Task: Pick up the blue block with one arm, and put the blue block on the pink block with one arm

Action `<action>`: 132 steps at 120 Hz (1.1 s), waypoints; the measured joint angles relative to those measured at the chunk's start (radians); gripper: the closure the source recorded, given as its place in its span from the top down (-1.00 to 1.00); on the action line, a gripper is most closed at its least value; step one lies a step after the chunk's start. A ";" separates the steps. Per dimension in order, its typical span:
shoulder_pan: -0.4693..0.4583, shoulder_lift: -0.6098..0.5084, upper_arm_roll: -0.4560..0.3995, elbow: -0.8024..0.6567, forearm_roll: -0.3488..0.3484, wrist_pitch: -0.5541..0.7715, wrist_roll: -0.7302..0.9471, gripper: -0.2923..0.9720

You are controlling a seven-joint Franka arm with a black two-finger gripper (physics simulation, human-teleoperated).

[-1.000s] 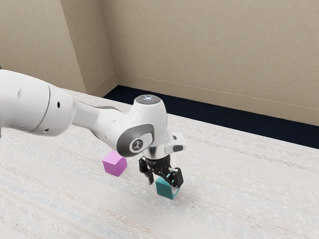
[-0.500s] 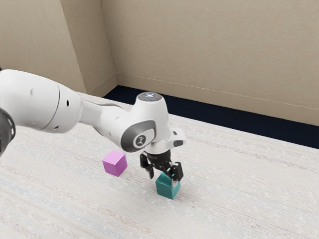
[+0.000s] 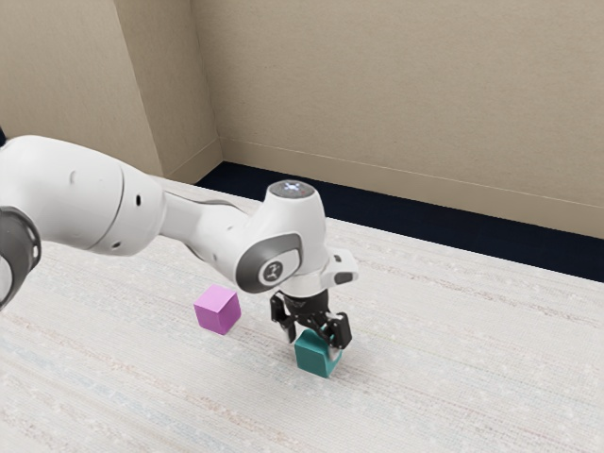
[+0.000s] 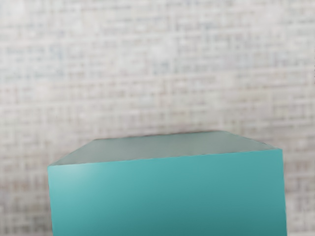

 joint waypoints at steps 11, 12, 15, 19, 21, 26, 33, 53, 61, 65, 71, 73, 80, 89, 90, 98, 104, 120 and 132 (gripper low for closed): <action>-0.001 0.007 0.000 0.002 0.002 0.000 -0.001 0.54; -0.001 0.009 0.000 0.002 0.002 0.000 -0.001 0.54; -0.001 0.013 0.000 0.002 0.002 0.000 -0.001 0.54; -0.001 0.017 0.000 0.003 0.002 0.000 -0.001 0.54; -0.001 0.019 0.000 0.003 0.002 0.000 -0.001 0.54; -0.001 0.025 0.000 0.004 0.004 0.000 -0.001 0.54; -0.001 0.033 0.000 0.015 0.006 0.000 -0.002 0.54; 0.000 0.047 0.000 0.036 0.008 0.000 -0.002 0.54; 0.001 0.052 0.000 0.039 0.009 0.000 -0.003 0.49; 0.001 0.052 0.000 0.039 0.009 0.000 -0.004 0.44; 0.000 0.053 0.000 0.039 0.009 0.000 -0.005 0.38; 0.000 0.053 0.000 0.039 0.009 -0.001 -0.006 0.36; -0.001 0.053 0.000 0.039 0.009 -0.001 -0.007 0.31; -0.001 0.053 0.000 0.040 0.009 -0.001 -0.009 0.27; -0.001 0.053 0.000 0.040 0.009 -0.001 -0.009 0.26; -0.001 0.053 -0.001 0.040 0.009 -0.001 -0.010 0.23; -0.001 0.053 -0.001 0.040 0.009 -0.001 -0.011 0.22; -0.001 0.053 -0.002 0.040 0.013 -0.001 -0.014 0.18; -0.001 0.053 -0.002 0.040 0.014 -0.002 -0.015 0.15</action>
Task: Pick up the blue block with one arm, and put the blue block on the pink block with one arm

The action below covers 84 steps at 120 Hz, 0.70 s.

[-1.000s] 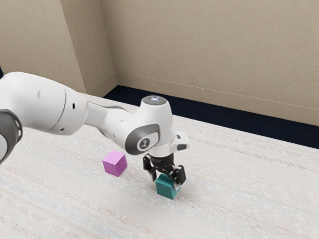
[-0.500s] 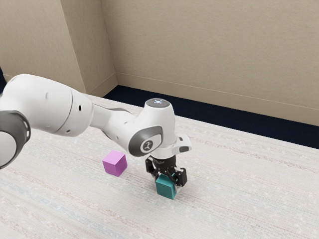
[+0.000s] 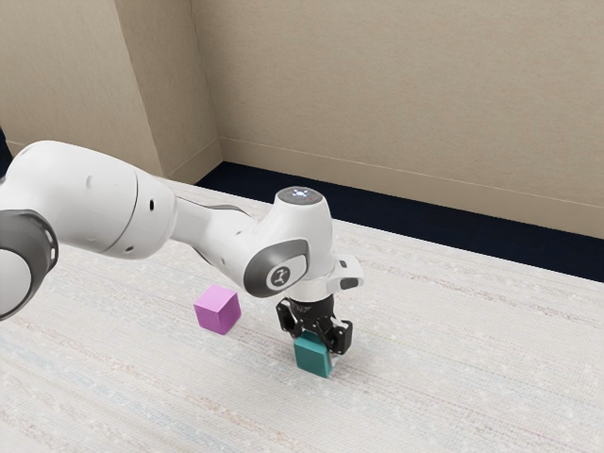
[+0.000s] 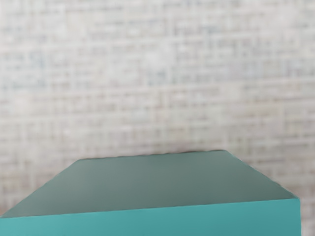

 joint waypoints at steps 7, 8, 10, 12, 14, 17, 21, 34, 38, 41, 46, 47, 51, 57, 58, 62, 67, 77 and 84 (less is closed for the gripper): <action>0.000 -0.001 0.000 0.004 0.002 -0.001 -0.001 0.13; 0.000 -0.001 0.000 0.005 0.002 -0.001 -0.001 0.13; 0.000 -0.002 0.000 0.005 0.004 -0.002 -0.001 0.13; 0.000 -0.003 0.000 0.006 0.006 -0.002 -0.001 0.13; 0.000 -0.003 0.000 0.006 0.007 -0.002 -0.002 0.12; 0.000 -0.004 0.000 0.008 0.009 -0.005 -0.002 0.12; 0.000 -0.005 0.000 0.011 0.012 -0.008 -0.002 0.11; 0.001 -0.025 0.002 0.019 0.019 -0.028 -0.004 0.10; 0.001 -0.034 0.003 0.020 0.020 -0.036 -0.004 0.10; 0.002 -0.042 0.004 0.019 0.021 -0.041 -0.005 0.09; 0.003 -0.054 0.007 0.018 0.022 -0.052 -0.006 0.09; 0.002 -0.057 0.007 0.018 0.022 -0.054 -0.006 0.09; 0.002 -0.068 0.014 0.017 0.023 -0.063 -0.006 0.09; 0.003 -0.080 0.024 0.015 0.024 -0.075 -0.007 0.09; 0.003 -0.082 0.025 0.014 0.024 -0.077 -0.007 0.09; 0.003 -0.089 0.030 0.013 0.024 -0.084 -0.008 0.09; 0.003 -0.102 0.040 0.011 0.025 -0.092 -0.008 0.09; 0.004 -0.127 0.055 0.009 0.027 -0.112 -0.009 0.09; 0.005 -0.145 0.068 0.007 0.029 -0.126 -0.009 0.09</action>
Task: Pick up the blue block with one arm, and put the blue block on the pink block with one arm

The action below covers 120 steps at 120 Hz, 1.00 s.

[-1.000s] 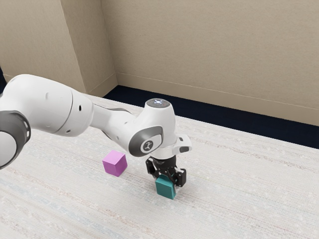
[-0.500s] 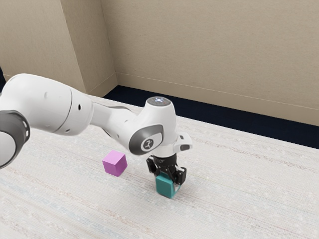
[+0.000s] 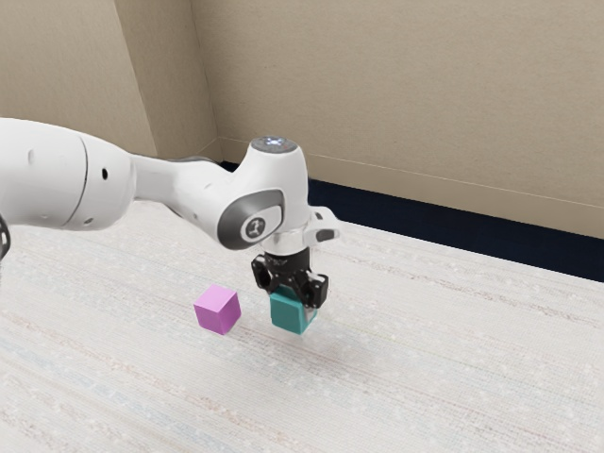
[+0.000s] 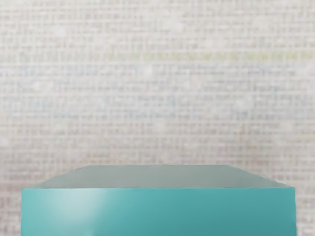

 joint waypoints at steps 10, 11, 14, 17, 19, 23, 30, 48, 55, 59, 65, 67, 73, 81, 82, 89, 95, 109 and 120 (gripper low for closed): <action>0.002 -0.018 0.023 -0.007 0.002 -0.015 0.000 0.09; 0.001 -0.019 0.026 -0.008 0.002 -0.016 0.001 0.09; 0.001 -0.022 0.032 -0.009 0.004 -0.022 0.001 0.09; 0.001 -0.025 0.040 -0.010 0.005 -0.026 0.001 0.09; 0.001 -0.026 0.046 -0.010 0.007 -0.029 0.001 0.09; 0.001 -0.028 0.058 -0.011 0.009 -0.035 0.002 0.09; 0.002 -0.029 0.076 -0.011 0.012 -0.042 0.003 0.09; 0.002 -0.029 0.122 -0.011 0.016 -0.055 0.009 0.09; 0.002 -0.028 0.144 -0.011 0.017 -0.062 0.014 0.09; 0.002 -0.029 0.155 -0.011 0.017 -0.066 0.017 0.09; 0.004 -0.031 0.167 -0.011 0.019 -0.070 0.022 0.09; 0.002 -0.032 0.172 -0.011 0.020 -0.072 0.024 0.09; 0.003 -0.034 0.187 -0.011 0.021 -0.075 0.030 0.09; 0.003 -0.034 0.206 -0.011 0.021 -0.078 0.039 0.09; 0.003 -0.034 0.208 -0.011 0.022 -0.079 0.040 0.09; 0.004 -0.037 0.221 -0.014 0.022 -0.081 0.048 0.09; 0.004 -0.040 0.226 -0.015 0.022 -0.086 0.054 0.09; 0.005 -0.054 0.245 -0.025 0.022 -0.095 0.069 0.09; 0.005 -0.060 0.252 -0.034 0.023 -0.100 0.079 0.09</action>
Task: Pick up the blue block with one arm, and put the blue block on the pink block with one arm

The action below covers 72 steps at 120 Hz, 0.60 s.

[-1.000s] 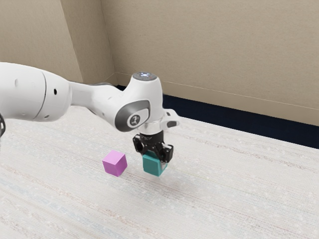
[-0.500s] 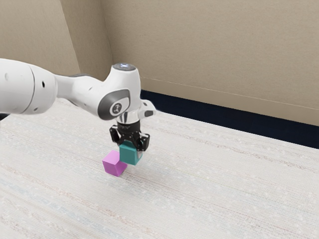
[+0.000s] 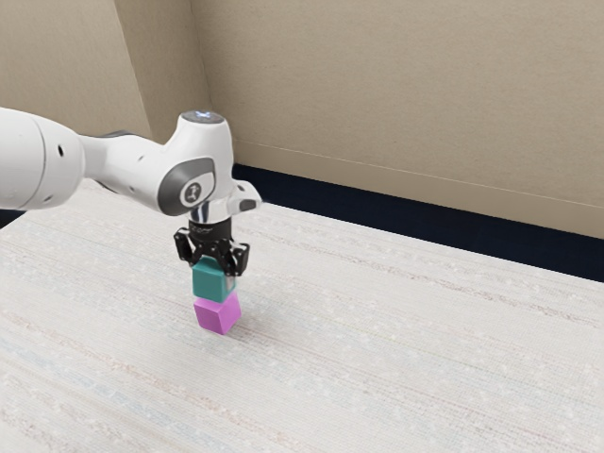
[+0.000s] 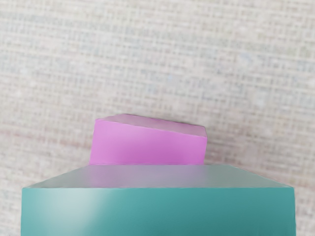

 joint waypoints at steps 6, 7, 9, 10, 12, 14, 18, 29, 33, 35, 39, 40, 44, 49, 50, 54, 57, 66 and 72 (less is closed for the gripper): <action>0.000 -0.001 0.003 -0.005 0.000 -0.001 0.005 0.09; 0.000 -0.001 0.003 -0.006 0.000 -0.002 0.006 0.09; 0.000 -0.001 0.004 -0.007 0.000 -0.002 0.008 0.09; 0.000 -0.001 0.004 -0.007 0.000 -0.002 0.009 0.09; 0.000 0.000 0.004 -0.008 0.000 -0.001 0.010 0.09; 0.000 0.000 0.004 -0.008 0.000 -0.001 0.012 0.09; 0.000 0.002 0.005 -0.008 0.000 0.000 0.015 0.09; 0.000 0.007 0.005 -0.009 -0.001 0.003 0.022 0.09; 0.000 0.008 0.005 -0.010 -0.002 0.004 0.025 0.09; 0.000 0.008 0.008 -0.010 -0.002 0.005 0.026 0.08; 0.001 0.008 0.012 -0.012 -0.002 0.005 0.028 0.08; 0.001 0.008 0.013 -0.012 -0.002 0.006 0.029 0.08; 0.002 0.008 0.016 -0.014 -0.002 0.007 0.032 0.09; 0.002 0.008 0.017 -0.015 -0.002 0.009 0.035 0.09; 0.002 0.008 0.018 -0.016 -0.003 0.010 0.036 0.09; 0.002 0.008 0.018 -0.017 -0.003 0.012 0.038 0.09; 0.002 0.008 0.018 -0.020 -0.004 0.016 0.040 0.09; 0.003 0.007 0.020 -0.034 -0.006 0.030 0.045 0.08; 0.004 0.007 0.020 -0.037 -0.008 0.038 0.048 0.08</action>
